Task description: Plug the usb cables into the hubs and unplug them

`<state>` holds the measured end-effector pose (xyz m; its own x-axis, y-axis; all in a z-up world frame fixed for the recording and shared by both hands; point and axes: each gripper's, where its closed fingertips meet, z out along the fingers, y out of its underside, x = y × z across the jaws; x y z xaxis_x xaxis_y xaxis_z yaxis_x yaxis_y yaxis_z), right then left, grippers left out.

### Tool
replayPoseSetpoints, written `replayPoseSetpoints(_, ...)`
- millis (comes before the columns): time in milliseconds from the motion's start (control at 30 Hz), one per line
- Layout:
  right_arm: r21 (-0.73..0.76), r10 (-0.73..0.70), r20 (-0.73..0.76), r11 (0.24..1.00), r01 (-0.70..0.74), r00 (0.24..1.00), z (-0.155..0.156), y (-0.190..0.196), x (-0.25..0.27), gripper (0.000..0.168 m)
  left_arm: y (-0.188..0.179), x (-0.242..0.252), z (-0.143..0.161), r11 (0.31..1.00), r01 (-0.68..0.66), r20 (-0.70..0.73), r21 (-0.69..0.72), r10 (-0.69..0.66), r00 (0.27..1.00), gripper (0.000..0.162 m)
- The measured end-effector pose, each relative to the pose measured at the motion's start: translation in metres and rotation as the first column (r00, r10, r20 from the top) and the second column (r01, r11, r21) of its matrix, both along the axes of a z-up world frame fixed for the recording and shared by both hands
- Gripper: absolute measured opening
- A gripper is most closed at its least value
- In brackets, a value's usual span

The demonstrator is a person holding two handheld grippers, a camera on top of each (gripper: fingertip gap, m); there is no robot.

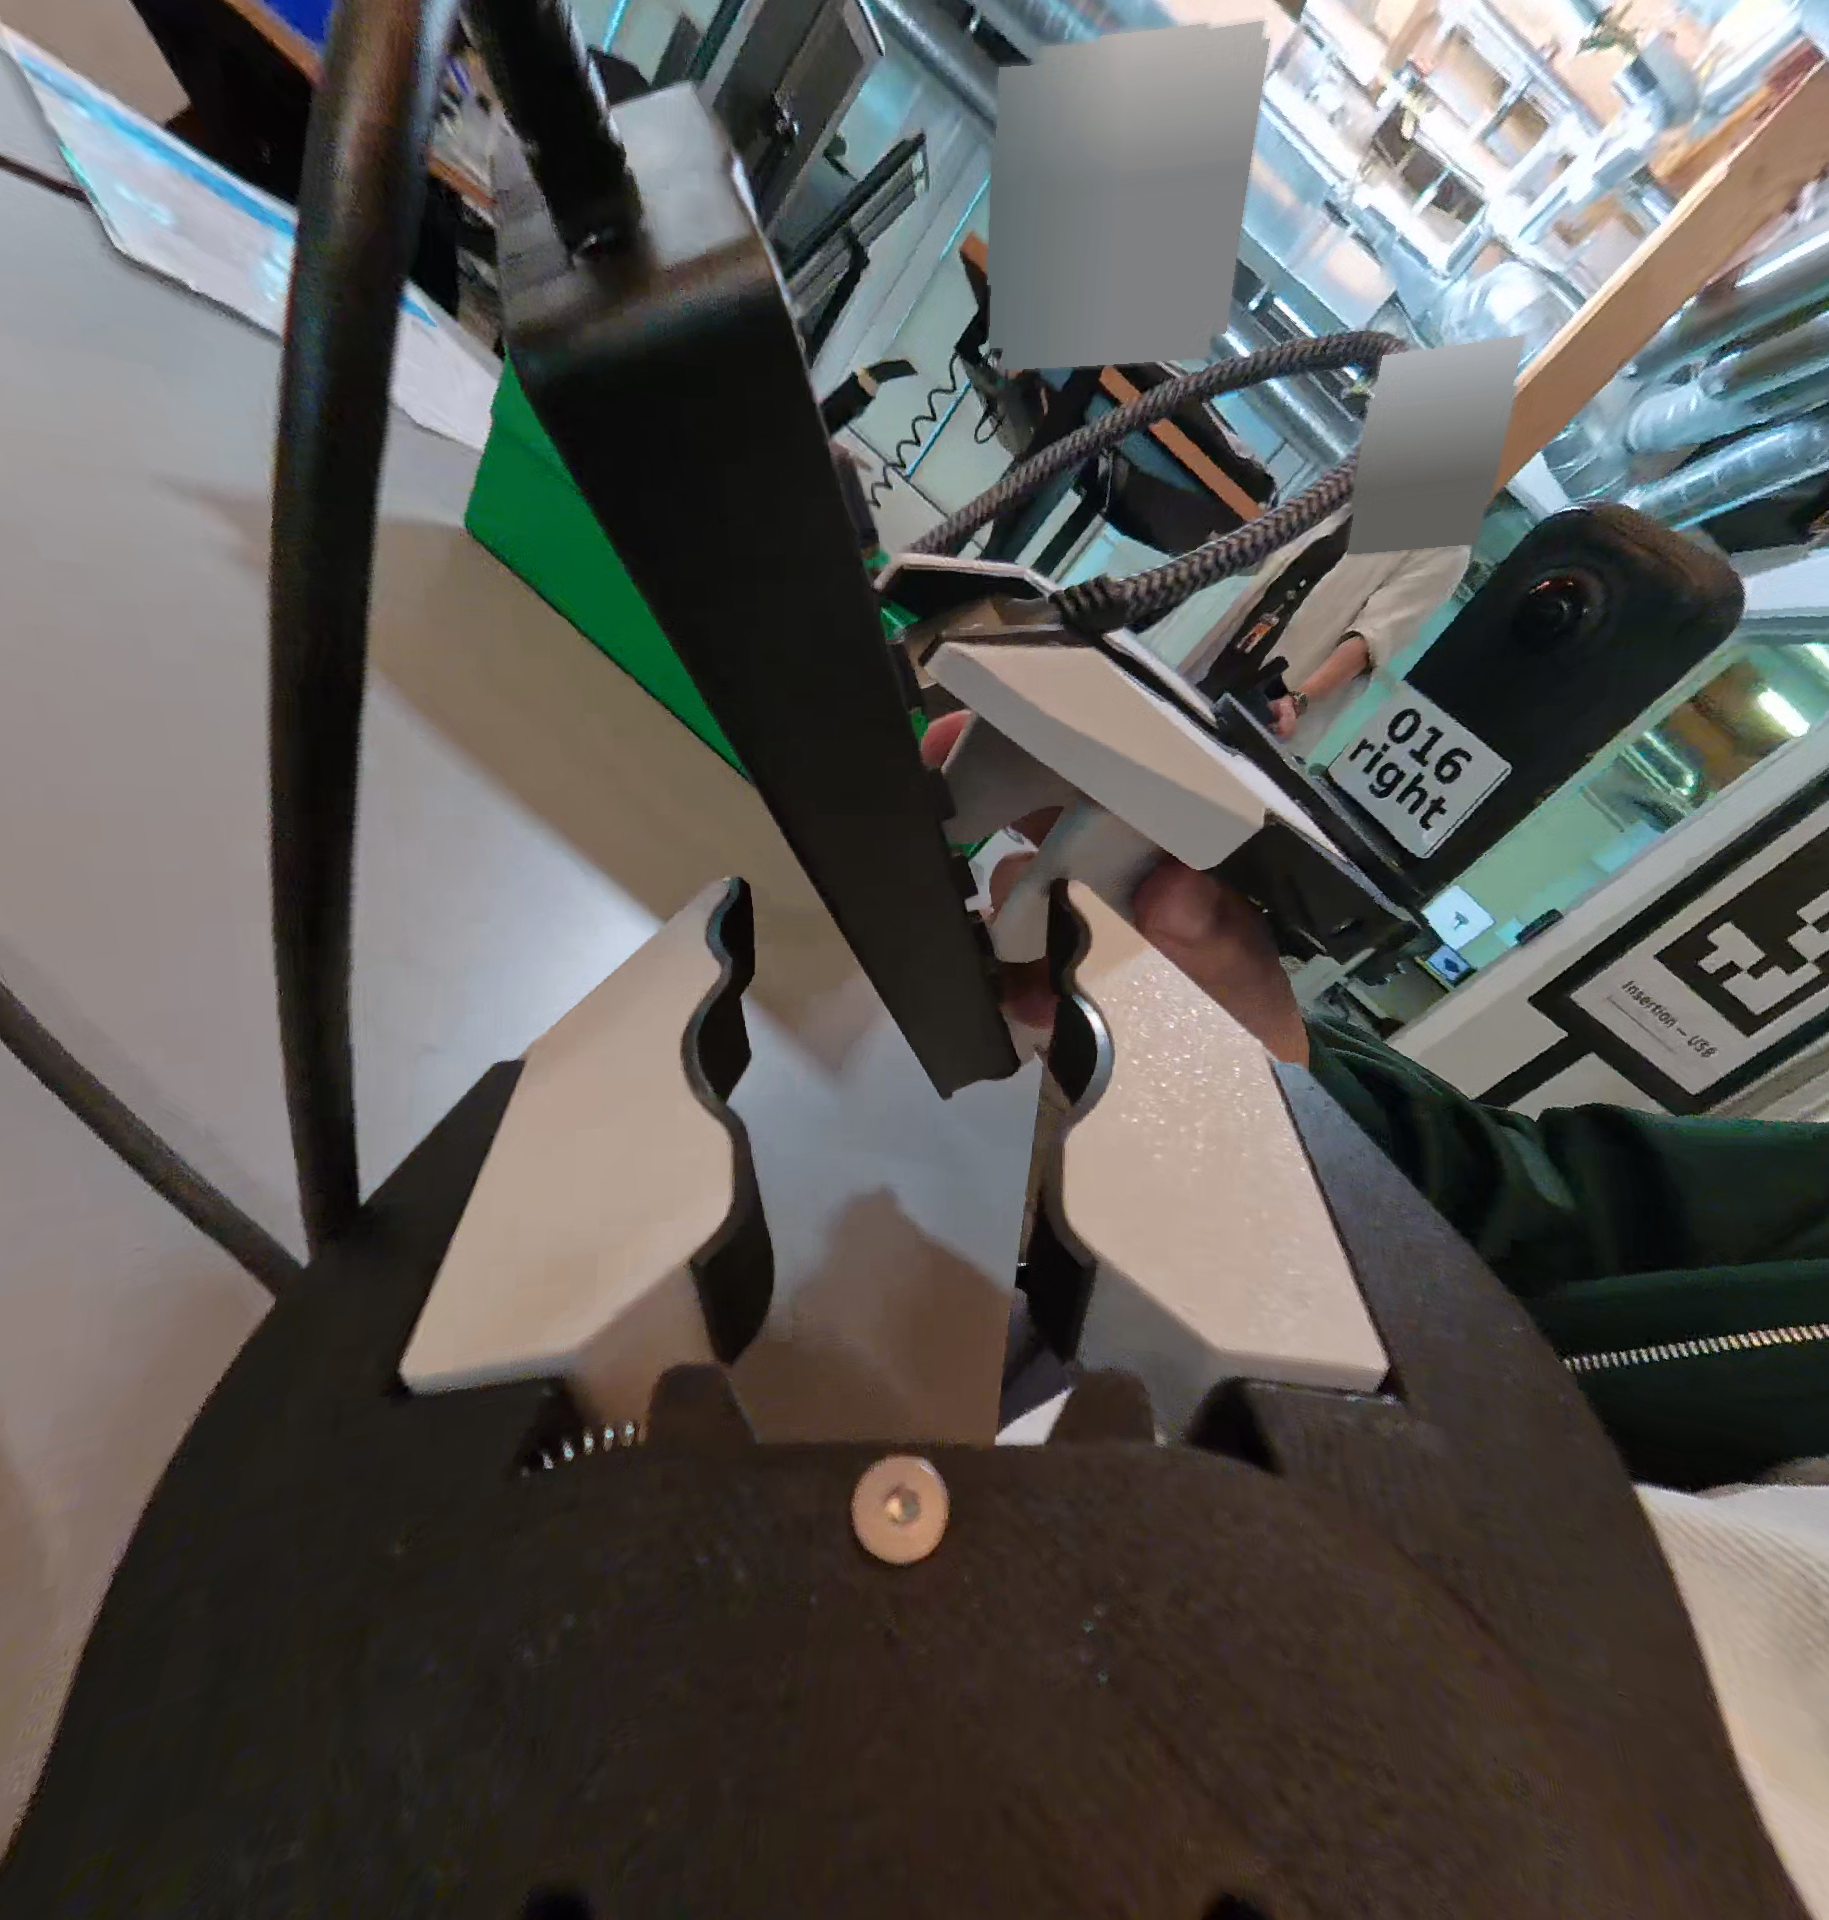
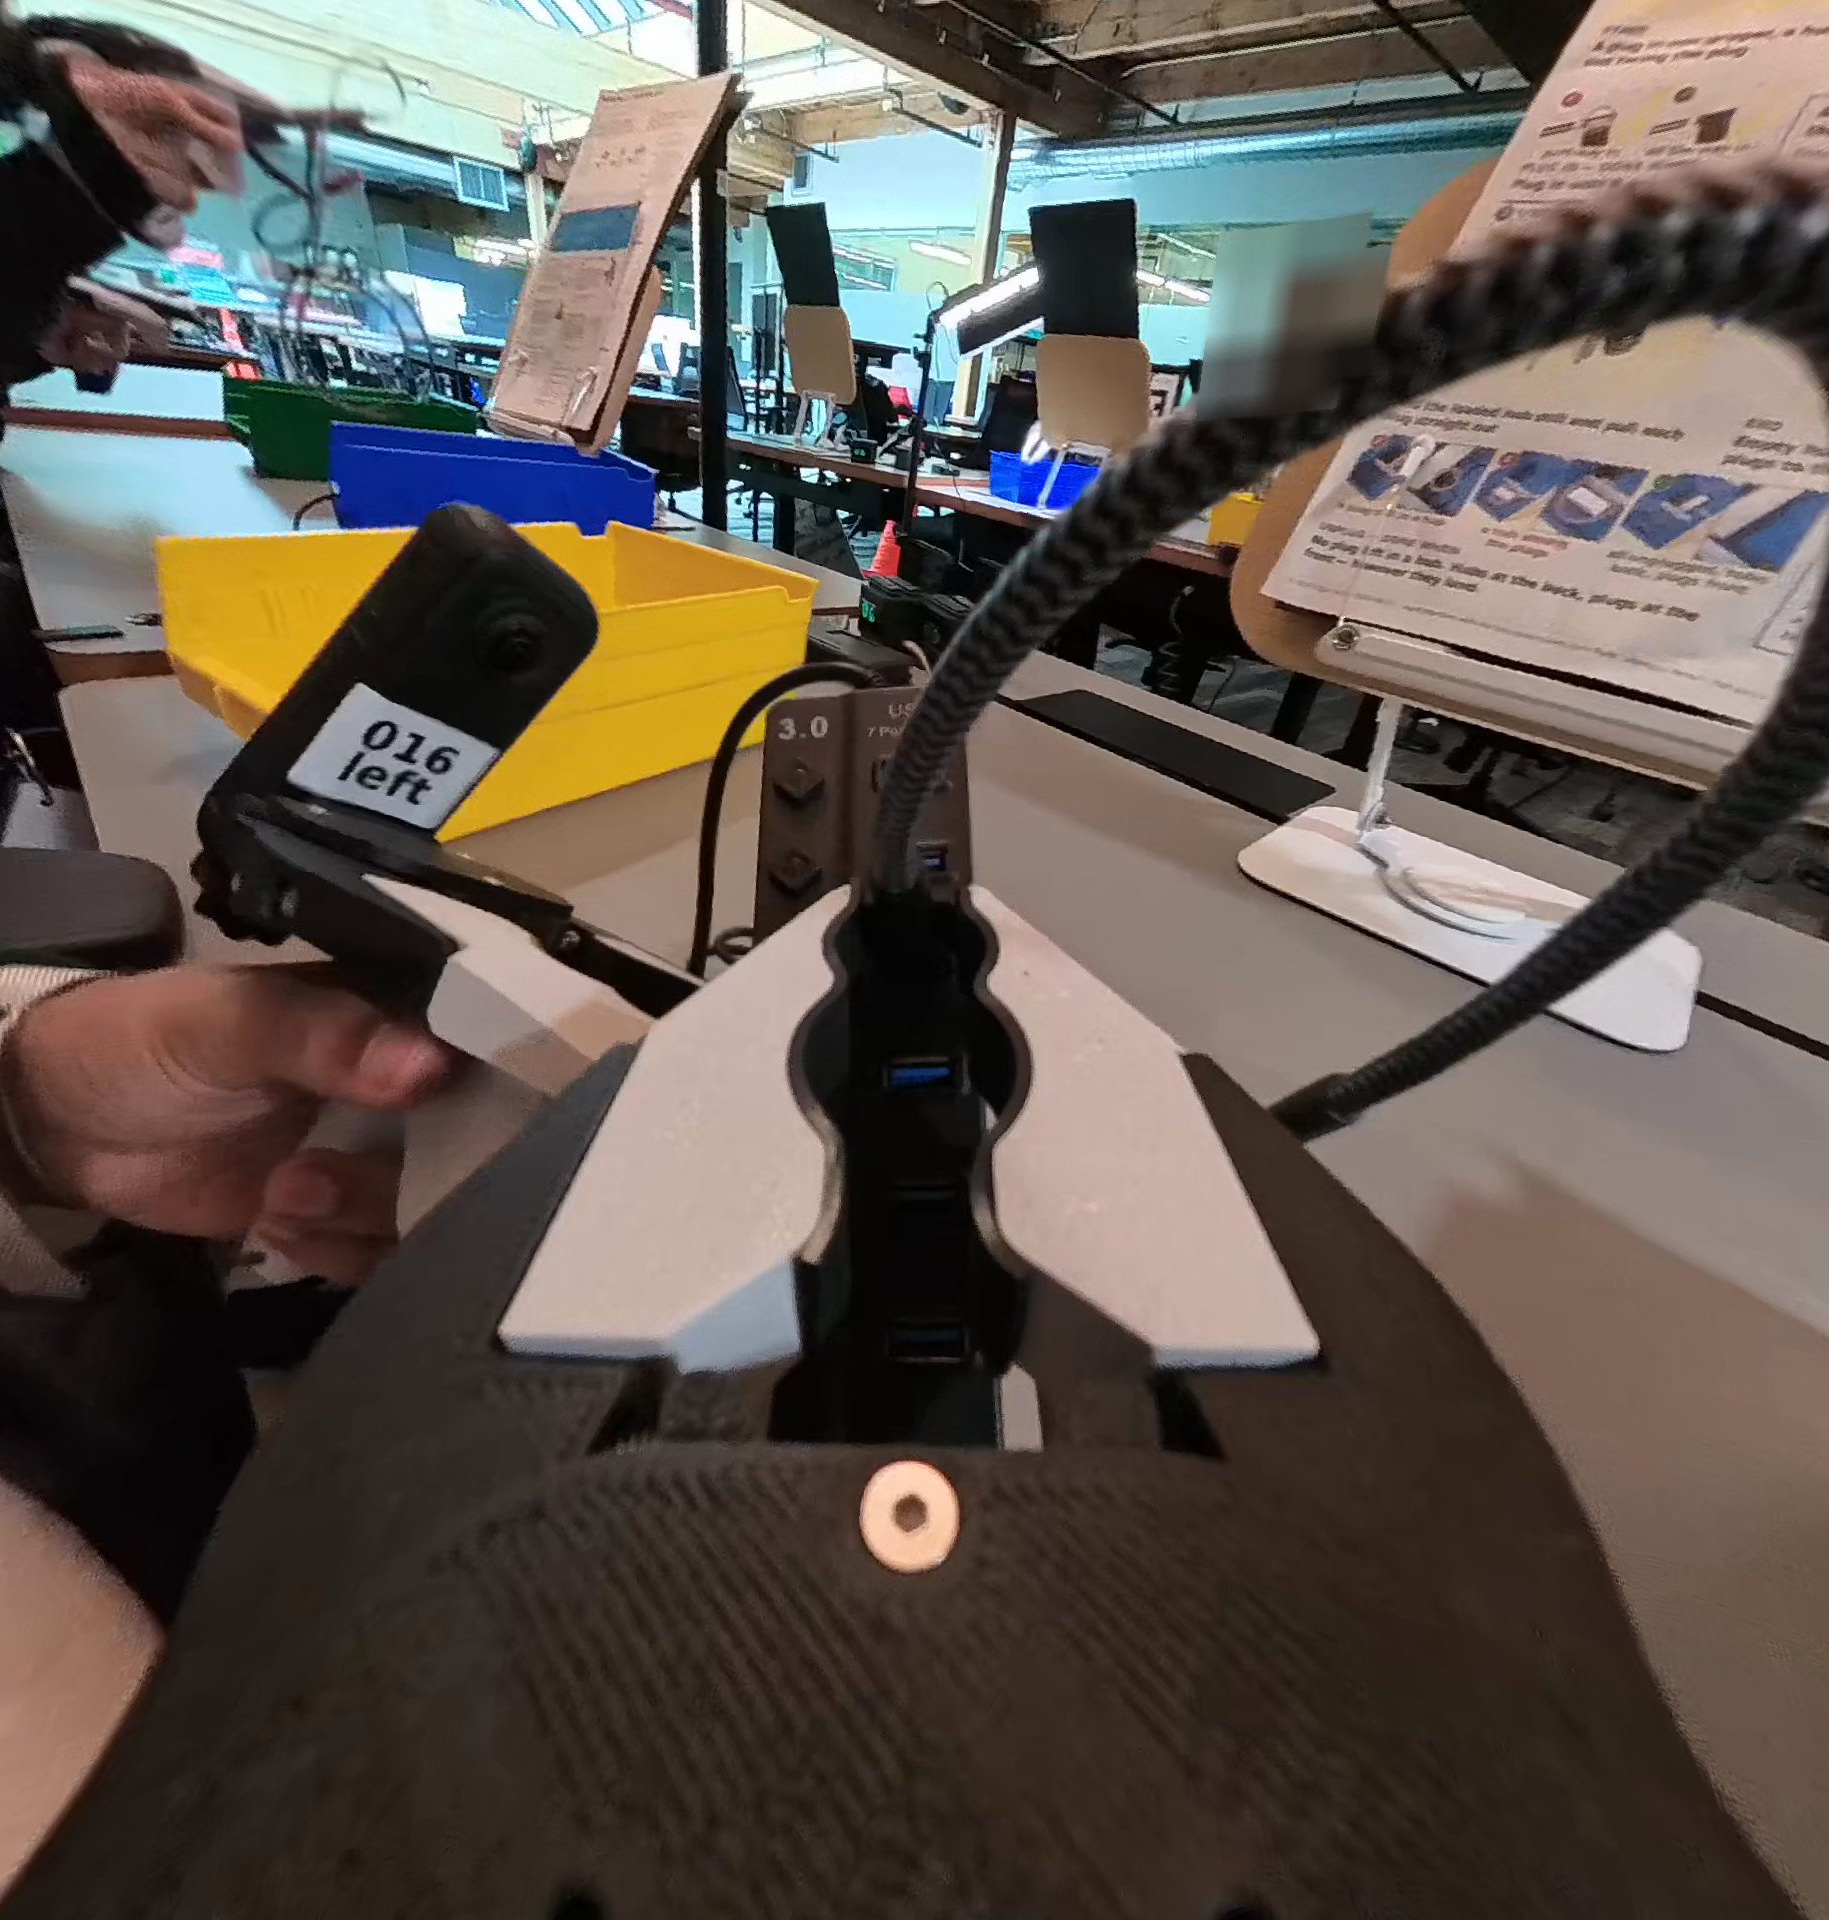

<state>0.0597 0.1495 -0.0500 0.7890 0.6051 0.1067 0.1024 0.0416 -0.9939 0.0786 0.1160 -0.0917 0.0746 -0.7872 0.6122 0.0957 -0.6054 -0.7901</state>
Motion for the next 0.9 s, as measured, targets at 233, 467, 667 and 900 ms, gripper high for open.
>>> replayPoseSetpoints(233,-0.055,0.021,-0.097,0.998,-0.027,0.995,-0.001,0.000,0.000,0.017,0.016,-0.011,0.009,0.984,-0.128,0.003,0.120,0.129,0.992,0.029)
replayPoseSetpoints(467,-0.055,0.070,-0.063,0.996,-0.073,0.996,-0.006,-0.004,-0.011,0.017,0.024,-0.018,0.011,0.990,-0.132,0.041,0.049,0.130,0.991,0.027)
replayPoseSetpoints(667,-0.034,0.069,-0.049,0.997,-0.071,0.996,-0.005,-0.004,-0.013,0.017,0.027,-0.021,0.014,0.982,-0.160,0.030,0.099,0.157,0.987,0.024)
replayPoseSetpoints(900,-0.031,0.067,-0.035,0.997,-0.068,0.997,-0.005,-0.003,-0.012,0.016,0.027,-0.020,0.012,0.990,-0.128,0.030,0.062,0.126,0.992,0.025)
